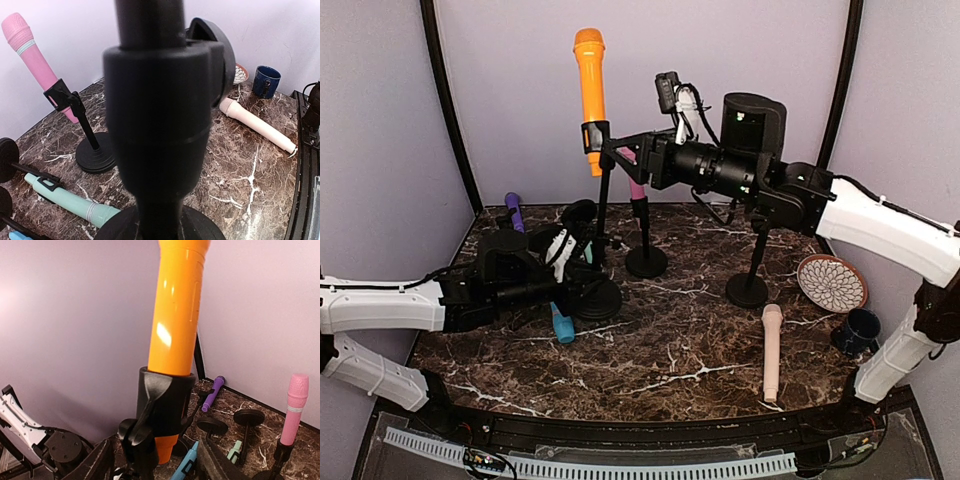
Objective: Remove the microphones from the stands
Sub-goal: Adjust the microphone stand with the microphone.
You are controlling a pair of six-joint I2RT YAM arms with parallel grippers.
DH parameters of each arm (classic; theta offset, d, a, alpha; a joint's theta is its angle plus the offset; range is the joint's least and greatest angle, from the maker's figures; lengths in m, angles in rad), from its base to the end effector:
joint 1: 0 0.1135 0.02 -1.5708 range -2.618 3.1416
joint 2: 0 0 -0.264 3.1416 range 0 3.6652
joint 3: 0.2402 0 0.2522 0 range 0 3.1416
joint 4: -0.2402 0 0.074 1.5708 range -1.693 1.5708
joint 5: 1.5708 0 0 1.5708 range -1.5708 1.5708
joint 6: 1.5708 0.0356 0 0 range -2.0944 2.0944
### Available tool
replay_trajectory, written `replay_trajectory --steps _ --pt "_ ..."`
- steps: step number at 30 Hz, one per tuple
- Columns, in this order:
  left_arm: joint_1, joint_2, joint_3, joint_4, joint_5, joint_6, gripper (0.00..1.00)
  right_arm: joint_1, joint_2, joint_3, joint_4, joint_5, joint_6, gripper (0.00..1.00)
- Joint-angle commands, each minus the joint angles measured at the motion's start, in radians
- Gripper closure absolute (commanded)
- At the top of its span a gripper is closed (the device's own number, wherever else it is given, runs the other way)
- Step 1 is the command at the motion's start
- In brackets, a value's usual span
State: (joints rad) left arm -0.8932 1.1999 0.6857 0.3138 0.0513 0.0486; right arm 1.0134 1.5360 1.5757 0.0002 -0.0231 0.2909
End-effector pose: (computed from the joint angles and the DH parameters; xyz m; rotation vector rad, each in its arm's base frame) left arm 0.1706 -0.2150 0.2695 0.8586 1.6025 -0.6514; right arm 0.1912 0.3082 0.4514 -0.5935 1.5155 1.0428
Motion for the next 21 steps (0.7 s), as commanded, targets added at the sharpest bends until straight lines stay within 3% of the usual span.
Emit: replay_trajectory --steps 1,12,21 --pt "-0.013 -0.021 0.029 0.099 -0.028 0.034 1.00 -0.006 0.038 0.060 -0.051 0.089 0.002 0.46" --pt "-0.022 0.005 0.051 0.068 -0.078 0.042 1.00 -0.003 0.053 0.076 -0.038 0.037 0.009 0.59" --pt "-0.022 -0.005 0.051 0.070 -0.069 0.034 1.00 -0.004 0.047 0.029 -0.031 0.015 0.007 0.79"
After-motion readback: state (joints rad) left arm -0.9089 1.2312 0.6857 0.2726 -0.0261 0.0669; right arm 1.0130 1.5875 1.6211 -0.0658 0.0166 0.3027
